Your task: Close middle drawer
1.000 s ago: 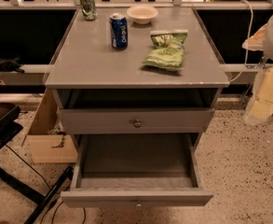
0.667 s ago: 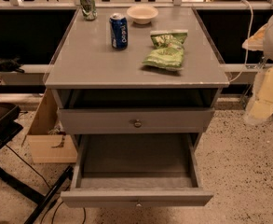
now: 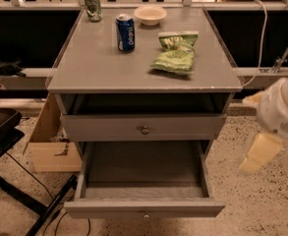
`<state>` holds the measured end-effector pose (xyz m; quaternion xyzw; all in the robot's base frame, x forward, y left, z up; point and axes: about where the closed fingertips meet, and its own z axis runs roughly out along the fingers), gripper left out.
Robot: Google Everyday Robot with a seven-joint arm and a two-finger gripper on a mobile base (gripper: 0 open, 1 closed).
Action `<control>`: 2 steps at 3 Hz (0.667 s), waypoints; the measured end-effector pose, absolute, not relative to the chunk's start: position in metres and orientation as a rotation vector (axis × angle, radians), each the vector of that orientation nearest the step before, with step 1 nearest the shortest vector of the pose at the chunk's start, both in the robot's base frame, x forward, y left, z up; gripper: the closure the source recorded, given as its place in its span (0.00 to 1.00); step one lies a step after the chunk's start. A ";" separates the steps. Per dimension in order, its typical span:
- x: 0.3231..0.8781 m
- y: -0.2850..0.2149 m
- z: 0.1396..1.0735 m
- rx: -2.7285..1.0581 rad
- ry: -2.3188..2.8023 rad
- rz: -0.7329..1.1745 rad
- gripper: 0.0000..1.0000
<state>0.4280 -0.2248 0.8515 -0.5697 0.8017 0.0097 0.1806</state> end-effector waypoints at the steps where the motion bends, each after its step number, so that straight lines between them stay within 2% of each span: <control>1: 0.405 -0.234 0.752 -1.551 2.313 0.149 0.00; 2: 0.392 -0.244 0.649 -1.513 2.332 0.259 0.00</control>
Offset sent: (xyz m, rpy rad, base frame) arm -0.0146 -0.0378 -0.3380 0.2369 0.0536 -0.1061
